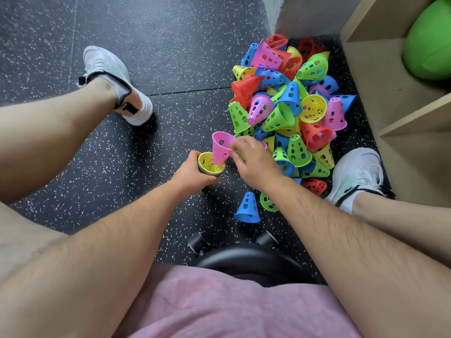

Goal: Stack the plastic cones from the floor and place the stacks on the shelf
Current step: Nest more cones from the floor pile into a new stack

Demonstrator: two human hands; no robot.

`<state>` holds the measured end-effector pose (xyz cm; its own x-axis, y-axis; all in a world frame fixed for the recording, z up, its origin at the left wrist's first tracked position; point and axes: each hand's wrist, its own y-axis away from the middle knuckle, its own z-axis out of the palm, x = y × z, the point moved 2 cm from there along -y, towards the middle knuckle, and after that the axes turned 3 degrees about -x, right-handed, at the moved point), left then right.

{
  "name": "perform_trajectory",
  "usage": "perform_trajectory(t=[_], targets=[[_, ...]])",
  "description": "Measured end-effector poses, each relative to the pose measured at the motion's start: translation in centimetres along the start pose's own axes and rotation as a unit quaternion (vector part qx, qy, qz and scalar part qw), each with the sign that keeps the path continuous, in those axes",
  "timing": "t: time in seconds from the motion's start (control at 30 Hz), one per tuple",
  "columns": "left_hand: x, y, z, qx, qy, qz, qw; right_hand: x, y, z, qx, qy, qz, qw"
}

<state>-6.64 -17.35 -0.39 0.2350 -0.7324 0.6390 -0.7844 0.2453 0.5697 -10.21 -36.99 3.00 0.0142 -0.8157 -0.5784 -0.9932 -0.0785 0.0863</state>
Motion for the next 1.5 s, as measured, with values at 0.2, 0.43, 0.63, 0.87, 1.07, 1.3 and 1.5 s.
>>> perform_trajectory(t=[0.2,0.43,0.63,0.87,1.07,1.3,1.5], targets=[[1.2,0.4,0.8,-0.034,-0.029,0.025,0.999,0.3,3.1,-0.3,-0.151,0.026,0.018,0.988],[1.6,1.4,2.0,-0.105,-0.101,0.048,0.988,1.2,6.4,-1.1,-0.186,0.075,-0.023,0.979],[1.7,1.9,2.5,-0.133,-0.126,0.056,0.982,1.2,8.3,0.5,-0.274,0.170,-0.073,0.944],[1.5,2.1,2.2,-0.127,-0.127,0.052,0.982,0.6,7.7,1.1,-0.292,0.211,-0.048,0.932],[1.3,1.8,1.9,-0.115,-0.123,0.044,0.985,1.0,7.2,0.8,-0.271,0.202,-0.007,0.941],[0.9,1.7,1.0,-0.082,-0.100,0.031,0.991,0.8,5.3,-0.6,-0.131,0.120,0.092,0.980],[0.9,1.3,0.8,-0.064,-0.077,0.024,0.995,0.5,3.0,-3.6,0.010,-0.006,0.127,0.992]])
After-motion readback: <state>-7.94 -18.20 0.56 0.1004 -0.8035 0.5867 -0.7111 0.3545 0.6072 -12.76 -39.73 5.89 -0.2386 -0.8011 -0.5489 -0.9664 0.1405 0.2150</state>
